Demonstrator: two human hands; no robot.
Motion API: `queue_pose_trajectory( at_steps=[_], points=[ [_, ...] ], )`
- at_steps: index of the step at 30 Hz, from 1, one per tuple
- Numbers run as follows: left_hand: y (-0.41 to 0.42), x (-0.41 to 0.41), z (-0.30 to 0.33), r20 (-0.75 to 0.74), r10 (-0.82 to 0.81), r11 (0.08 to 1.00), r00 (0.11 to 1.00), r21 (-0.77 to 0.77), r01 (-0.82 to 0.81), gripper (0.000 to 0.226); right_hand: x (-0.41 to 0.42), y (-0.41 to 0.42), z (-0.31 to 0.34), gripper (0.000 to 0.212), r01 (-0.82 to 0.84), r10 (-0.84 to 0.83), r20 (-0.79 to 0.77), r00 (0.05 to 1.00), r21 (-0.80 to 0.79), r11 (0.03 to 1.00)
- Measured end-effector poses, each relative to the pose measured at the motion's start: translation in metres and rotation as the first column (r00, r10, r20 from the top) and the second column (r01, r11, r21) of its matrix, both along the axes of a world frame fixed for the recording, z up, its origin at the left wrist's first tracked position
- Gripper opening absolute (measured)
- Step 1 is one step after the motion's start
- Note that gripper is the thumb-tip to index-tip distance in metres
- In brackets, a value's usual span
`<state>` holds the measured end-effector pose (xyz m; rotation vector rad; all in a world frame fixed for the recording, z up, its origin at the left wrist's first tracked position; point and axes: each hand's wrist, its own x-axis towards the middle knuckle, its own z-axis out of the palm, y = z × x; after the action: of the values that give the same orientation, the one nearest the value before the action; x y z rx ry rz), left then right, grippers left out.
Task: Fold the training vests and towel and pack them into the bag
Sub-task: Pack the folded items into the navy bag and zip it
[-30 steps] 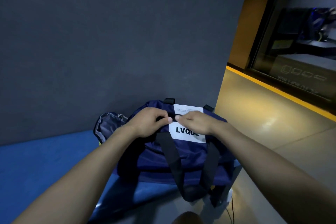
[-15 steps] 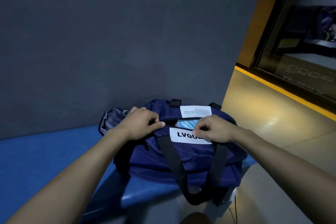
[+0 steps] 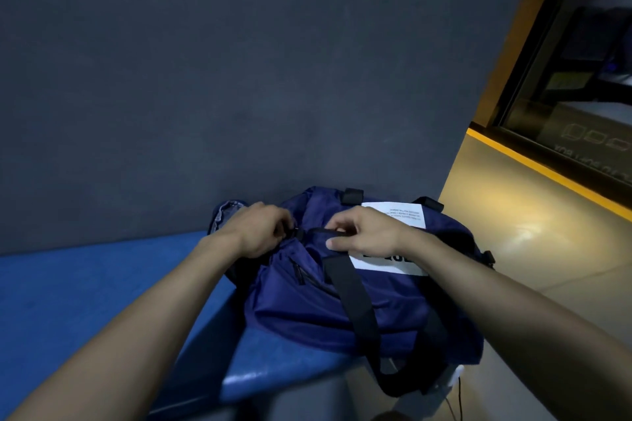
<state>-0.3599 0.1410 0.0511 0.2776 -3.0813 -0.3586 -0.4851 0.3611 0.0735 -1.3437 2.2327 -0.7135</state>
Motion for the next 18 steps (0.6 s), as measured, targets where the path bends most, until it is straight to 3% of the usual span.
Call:
queue_pose_trajectory(
  at_steps=[5,7,12,14,16,18],
  points=[
    [0.002,0.001,-0.006,0.033,0.001,0.993,0.999,-0.118,0.003,0.038,0.004,-0.036,0.0,0.044,0.235,-0.228,-0.096,0.969,0.068,0.97],
    [0.004,0.0,-0.008,0.042,0.002,0.989,0.999,-0.151,0.005,0.035,0.005,-0.051,0.001,0.04,0.304,-0.29,-0.111,0.951,0.148,0.941],
    [0.008,0.0,-0.006,0.054,-0.015,0.98,0.998,-0.199,0.025,0.036,0.009,-0.085,-0.007,0.016,0.301,-0.306,-0.026,0.952,0.277,0.912],
    [0.006,0.0,-0.007,0.076,-0.025,0.981,0.997,-0.192,0.039,0.036,0.013,-0.093,-0.013,0.023,0.299,-0.329,0.047,0.943,0.31,0.903],
    [0.004,0.0,-0.007,0.099,-0.029,0.984,0.995,-0.174,0.046,0.041,0.014,-0.096,-0.019,0.024,0.319,-0.35,0.081,0.933,0.26,0.911],
    [0.001,-0.001,-0.006,0.091,-0.025,0.987,0.996,-0.157,0.039,0.044,0.012,-0.093,-0.022,0.011,0.333,-0.356,0.133,0.925,0.169,0.928]
  ],
)
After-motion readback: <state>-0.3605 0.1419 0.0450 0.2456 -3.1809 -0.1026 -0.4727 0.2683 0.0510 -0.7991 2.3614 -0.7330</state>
